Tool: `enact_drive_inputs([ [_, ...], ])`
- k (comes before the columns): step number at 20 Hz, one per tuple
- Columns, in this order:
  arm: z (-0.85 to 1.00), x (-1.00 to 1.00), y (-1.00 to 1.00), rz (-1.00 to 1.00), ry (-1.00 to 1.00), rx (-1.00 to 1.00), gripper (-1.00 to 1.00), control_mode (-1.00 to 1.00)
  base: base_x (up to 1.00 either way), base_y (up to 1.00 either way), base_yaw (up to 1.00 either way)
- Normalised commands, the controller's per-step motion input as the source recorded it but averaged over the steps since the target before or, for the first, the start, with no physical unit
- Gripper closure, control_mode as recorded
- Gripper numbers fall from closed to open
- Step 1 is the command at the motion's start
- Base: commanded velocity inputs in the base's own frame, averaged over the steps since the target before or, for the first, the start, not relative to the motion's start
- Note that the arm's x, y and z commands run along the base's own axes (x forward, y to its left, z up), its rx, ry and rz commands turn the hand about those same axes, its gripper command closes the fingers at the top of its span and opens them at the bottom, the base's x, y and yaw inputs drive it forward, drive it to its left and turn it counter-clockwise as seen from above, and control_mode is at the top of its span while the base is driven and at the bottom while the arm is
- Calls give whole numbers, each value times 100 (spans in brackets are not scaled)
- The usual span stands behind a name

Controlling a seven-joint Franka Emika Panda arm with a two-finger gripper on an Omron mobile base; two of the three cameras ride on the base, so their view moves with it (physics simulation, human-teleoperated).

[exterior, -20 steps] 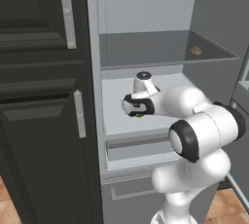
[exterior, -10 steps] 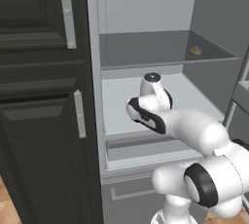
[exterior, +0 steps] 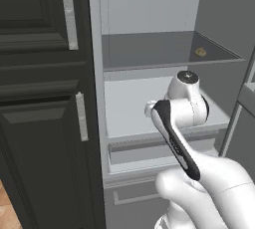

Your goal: Grab the lime and garlic from the fridge, place them in the blender, close the lid, and turn on the blender to create a marinade.

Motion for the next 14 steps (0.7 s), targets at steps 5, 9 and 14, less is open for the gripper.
enact_drive_inputs([
  [5,15,-100,-24,0,2,0,100,-100,0,0,0],
  [9,0,-90,-9,0,7,0,100,-100,0,0,0],
  [14,0,-9,10,0,22,0,100,-100,0,0,0],
])
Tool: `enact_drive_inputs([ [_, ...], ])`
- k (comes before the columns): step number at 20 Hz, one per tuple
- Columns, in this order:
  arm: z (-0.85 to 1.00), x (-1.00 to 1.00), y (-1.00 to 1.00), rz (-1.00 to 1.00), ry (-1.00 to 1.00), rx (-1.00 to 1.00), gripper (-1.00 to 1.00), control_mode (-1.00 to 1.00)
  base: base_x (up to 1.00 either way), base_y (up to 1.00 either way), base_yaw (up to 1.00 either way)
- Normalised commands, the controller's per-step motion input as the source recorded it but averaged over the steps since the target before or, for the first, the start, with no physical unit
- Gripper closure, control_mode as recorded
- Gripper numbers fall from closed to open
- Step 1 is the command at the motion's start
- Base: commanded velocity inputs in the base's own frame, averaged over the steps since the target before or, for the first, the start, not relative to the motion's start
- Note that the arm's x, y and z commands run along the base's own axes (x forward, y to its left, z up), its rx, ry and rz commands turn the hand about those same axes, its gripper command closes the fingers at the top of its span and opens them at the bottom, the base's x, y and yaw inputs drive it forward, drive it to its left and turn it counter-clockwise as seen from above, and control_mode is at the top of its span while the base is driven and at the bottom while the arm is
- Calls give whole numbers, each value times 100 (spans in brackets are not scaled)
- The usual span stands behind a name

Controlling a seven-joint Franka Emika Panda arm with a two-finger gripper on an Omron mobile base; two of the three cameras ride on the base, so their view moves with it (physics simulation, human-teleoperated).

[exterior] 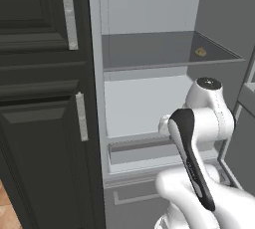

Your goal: Grab the lime and garlic from the fridge, place them in the blender, close the lid, and turn on the blender to create a marinade.

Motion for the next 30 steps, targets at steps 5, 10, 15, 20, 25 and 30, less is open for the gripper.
enact_drive_inputs([
  [5,-2,0,0,1,3,0,100,-100,0,0,0],
  [10,0,-12,0,0,-1,0,100,100,-42,11,-4],
  [15,0,0,0,0,0,0,100,100,-76,44,-26],
  [20,0,0,0,0,0,0,100,100,-73,73,-46],
  [25,0,0,0,0,0,0,100,100,-53,55,-67],
  [30,0,0,0,0,0,0,100,100,-30,16,-85],
])
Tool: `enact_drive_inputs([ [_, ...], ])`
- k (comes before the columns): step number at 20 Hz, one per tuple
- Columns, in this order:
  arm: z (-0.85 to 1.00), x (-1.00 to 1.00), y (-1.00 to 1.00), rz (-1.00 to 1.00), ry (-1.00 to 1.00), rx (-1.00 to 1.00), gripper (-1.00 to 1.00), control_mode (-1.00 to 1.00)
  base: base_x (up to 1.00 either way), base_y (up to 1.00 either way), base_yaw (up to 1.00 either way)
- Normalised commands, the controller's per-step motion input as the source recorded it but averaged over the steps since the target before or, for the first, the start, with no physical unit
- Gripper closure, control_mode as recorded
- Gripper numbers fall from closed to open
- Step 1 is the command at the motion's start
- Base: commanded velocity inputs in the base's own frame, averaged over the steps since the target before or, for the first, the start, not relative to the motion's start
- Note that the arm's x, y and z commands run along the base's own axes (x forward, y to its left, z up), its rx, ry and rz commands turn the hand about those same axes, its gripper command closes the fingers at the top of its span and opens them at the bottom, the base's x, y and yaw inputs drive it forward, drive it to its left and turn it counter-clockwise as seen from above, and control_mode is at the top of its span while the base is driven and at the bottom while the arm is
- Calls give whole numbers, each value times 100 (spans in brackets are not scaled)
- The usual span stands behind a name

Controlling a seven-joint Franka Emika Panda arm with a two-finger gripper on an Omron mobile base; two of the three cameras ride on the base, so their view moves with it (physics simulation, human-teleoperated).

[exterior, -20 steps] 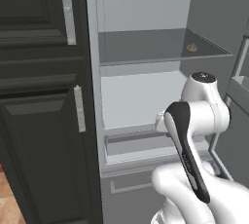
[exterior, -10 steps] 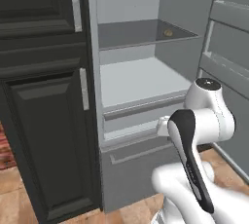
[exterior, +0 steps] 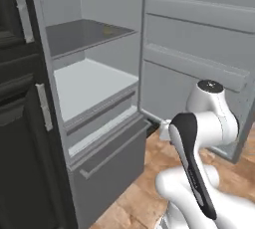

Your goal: Grab the lime and garlic from the fridge, place them in the blender, close the lid, and turn on the blender to create a marinade.

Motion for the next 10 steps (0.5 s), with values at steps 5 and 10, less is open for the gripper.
enact_drive_inputs([
  [5,0,0,0,0,0,0,100,100,-27,11,-89],
  [10,0,0,0,0,0,0,100,100,-30,3,-91],
])
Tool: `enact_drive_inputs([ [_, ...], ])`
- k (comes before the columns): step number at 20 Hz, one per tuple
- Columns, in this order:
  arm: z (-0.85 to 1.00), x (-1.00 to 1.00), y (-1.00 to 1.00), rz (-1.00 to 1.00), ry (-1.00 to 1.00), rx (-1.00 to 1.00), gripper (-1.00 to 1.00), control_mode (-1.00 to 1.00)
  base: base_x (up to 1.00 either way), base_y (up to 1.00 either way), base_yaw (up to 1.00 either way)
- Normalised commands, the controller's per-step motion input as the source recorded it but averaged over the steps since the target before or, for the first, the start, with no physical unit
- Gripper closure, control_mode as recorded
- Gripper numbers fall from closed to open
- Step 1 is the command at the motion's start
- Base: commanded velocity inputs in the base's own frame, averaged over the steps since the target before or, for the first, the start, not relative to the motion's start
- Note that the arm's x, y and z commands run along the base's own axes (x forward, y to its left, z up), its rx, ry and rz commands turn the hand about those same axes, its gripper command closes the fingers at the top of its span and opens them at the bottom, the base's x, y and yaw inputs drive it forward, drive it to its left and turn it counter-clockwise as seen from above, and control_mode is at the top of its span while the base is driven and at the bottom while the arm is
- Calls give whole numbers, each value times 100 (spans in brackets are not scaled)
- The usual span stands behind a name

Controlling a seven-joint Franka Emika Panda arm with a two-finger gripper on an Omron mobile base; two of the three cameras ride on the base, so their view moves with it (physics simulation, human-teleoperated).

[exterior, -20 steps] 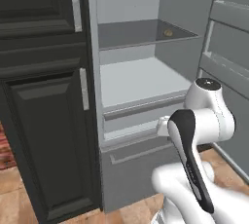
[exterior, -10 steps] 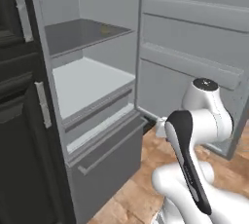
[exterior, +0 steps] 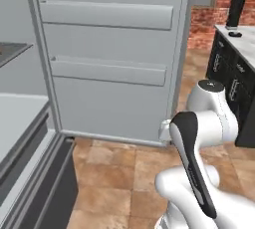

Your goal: Grab the lime and garlic from the fridge, place them in the blender, close the lid, and turn on the blender to create a marinade.

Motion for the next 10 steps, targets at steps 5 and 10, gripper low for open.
enact_drive_inputs([
  [5,0,0,0,0,0,0,100,100,-36,0,-88],
  [10,0,0,0,0,0,0,100,100,-15,-10,-70],
])
